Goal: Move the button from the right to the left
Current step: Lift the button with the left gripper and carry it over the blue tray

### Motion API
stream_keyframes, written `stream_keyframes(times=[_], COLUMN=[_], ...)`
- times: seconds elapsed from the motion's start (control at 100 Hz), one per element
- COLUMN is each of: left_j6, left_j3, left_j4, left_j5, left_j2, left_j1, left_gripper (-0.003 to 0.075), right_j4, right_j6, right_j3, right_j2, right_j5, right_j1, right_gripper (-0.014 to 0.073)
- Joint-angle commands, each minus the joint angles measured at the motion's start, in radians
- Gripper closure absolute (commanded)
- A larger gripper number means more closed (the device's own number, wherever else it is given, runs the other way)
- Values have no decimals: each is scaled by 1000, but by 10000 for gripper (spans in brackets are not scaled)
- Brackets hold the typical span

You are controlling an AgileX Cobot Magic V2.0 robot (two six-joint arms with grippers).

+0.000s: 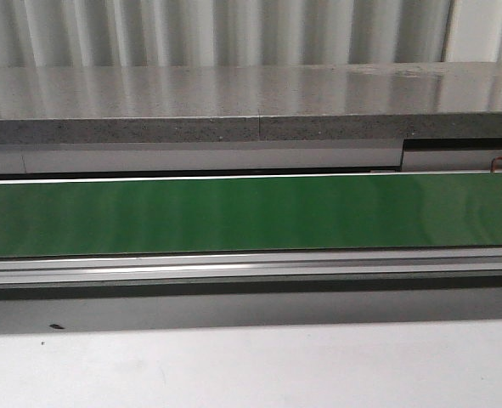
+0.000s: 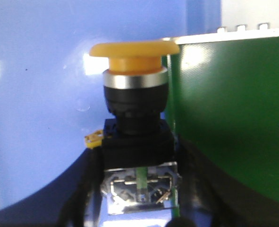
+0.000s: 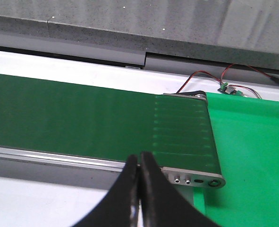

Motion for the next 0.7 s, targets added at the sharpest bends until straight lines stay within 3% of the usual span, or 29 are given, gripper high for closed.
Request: stream_keyframes(times=[0.0,0.23,0.56,0.69], left_j6=[8,8,8,8], left_j3=[-25,-23,-23,-23], left_j4=[0,-7,-21,-29], left_j5=[-11,-45,-60,-63], left_j2=[-14,50,151,154], left_j1=[31,88,88,88], left_gripper=[711,711,706,589], right_j4=[8,8,8,8], right_j6=[-5,-5,-5,-5], right_j3=[-26,-26,-26,-26], right_j2=[10,10,10,10], right_j5=[-82,-82,-82,-82], right_j1=[-2,-2,-2,-2], right_gripper=[662,662,662,662])
